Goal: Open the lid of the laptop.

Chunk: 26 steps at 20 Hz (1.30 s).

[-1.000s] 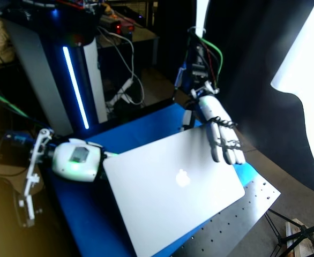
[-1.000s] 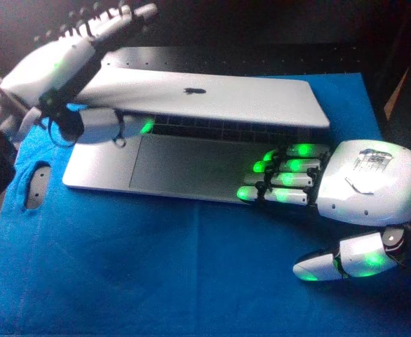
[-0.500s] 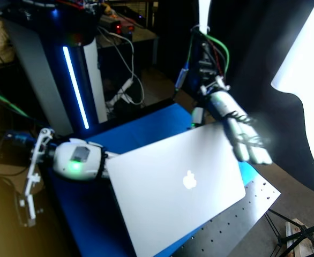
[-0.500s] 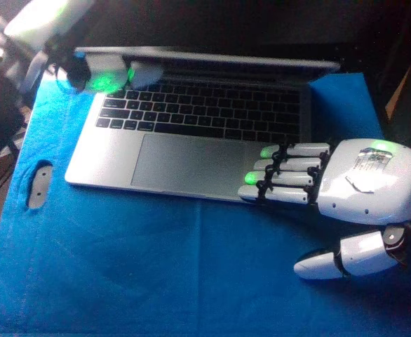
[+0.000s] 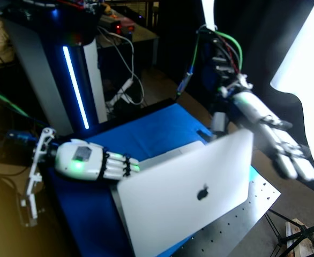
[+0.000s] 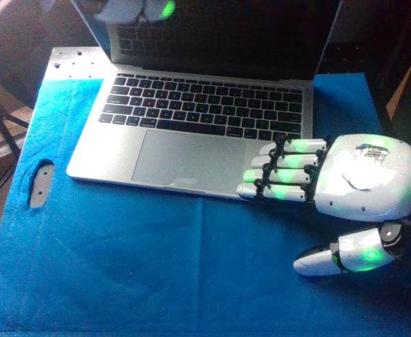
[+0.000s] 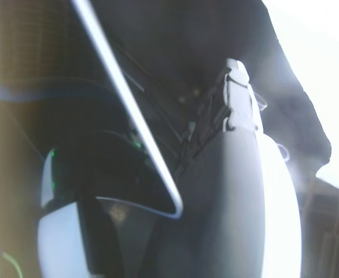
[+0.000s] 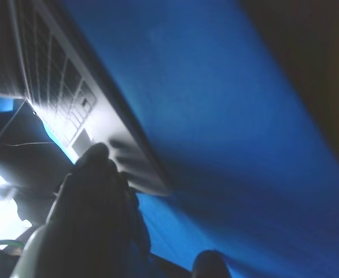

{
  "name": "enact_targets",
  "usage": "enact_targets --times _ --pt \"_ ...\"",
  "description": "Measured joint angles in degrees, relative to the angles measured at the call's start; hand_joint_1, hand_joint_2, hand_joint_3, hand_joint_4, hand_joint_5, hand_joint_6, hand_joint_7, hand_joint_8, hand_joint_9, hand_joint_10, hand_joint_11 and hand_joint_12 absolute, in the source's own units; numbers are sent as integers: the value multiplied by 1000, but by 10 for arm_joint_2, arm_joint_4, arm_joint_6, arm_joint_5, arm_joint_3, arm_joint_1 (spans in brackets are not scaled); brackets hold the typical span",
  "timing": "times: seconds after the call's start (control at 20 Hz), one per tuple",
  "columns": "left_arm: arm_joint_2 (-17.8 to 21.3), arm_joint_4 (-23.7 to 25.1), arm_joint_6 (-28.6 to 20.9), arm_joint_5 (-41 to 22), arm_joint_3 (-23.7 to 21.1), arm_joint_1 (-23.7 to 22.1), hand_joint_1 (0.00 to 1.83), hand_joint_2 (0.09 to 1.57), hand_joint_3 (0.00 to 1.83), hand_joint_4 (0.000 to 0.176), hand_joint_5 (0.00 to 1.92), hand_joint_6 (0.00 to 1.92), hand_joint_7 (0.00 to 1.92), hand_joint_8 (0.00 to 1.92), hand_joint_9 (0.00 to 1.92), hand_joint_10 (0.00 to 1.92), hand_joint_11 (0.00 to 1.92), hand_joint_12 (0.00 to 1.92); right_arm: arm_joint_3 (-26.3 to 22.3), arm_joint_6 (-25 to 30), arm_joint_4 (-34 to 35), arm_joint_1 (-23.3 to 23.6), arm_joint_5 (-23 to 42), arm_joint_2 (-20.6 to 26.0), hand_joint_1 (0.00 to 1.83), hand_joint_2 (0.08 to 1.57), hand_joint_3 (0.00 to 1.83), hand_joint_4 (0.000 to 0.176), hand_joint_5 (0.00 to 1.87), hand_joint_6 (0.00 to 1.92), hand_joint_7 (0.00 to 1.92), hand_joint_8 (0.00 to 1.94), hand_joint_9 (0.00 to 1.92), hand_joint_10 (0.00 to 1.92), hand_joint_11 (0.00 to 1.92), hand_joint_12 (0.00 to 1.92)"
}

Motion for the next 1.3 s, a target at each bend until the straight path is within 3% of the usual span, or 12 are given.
enact_targets --times 0.25,0.35,0.45,0.55,0.6,0.7,0.8,0.85,1.1,1.3 --pt "-42 -9 26 71 76 -37 867 1032 0 176 37 5 0 0 0 0 0 0 2 1 -9 5 2 -8 0 1203 0 0 107 0 112 0 112 0 0 264" --pt "-60 -21 28 93 112 -47 824 1038 0 176 88 17 0 0 0 0 0 0 2 3 -10 5 5 -11 0 1188 0 0 108 0 113 0 118 0 10 481" --pt "-78 -21 29 121 144 -58 764 1064 8 176 15 1 0 0 0 0 0 0 4 14 -15 5 8 -13 0 1184 2 0 106 3 108 7 103 6 0 351" --pt "-93 -22 36 152 174 -71 761 1069 7 176 0 0 0 0 0 0 0 0 26 80 -47 7 24 -24 0 1187 3 0 56 1 70 2 52 1 6 226" --pt "-94 -24 47 167 184 -77 774 1063 2 176 0 0 0 0 0 0 0 0 50 128 -73 11 40 -38 0 1174 2 0 45 0 70 0 61 0 54 429" --pt "-94 -52 85 189 194 -85 715 1085 9 176 0 0 0 0 0 0 0 0 62 144 -86 15 46 -50 0 1179 3 0 50 1 62 0 65 0 5 461" --pt "-99 -77 113 213 210 -91 777 1066 0 176 0 0 0 0 0 0 0 0 64 143 -88 21 46 -56 0 1187 2 0 45 2 55 1 49 2 0 195" --pt "-102 -78 114 219 220 -93 766 1064 0 176 0 0 0 0 0 0 0 0 64 144 -87 23 45 -58 0 1181 0 0 46 1 60 2 47 1 0 159" --pt "-104 -86 128 244 239 -102 895 1034 0 176 0 0 0 0 0 0 0 0 70 147 -92 28 38 -64 0 1171 0 0 47 4 62 3 31 0 0 143" --pt "-112 -93 155 268 253 -114 783 1052 4 176 0 0 0 0 0 0 0 0 70 148 -93 29 38 -65 0 1172 0 0 45 7 60 4 43 3 17 90"
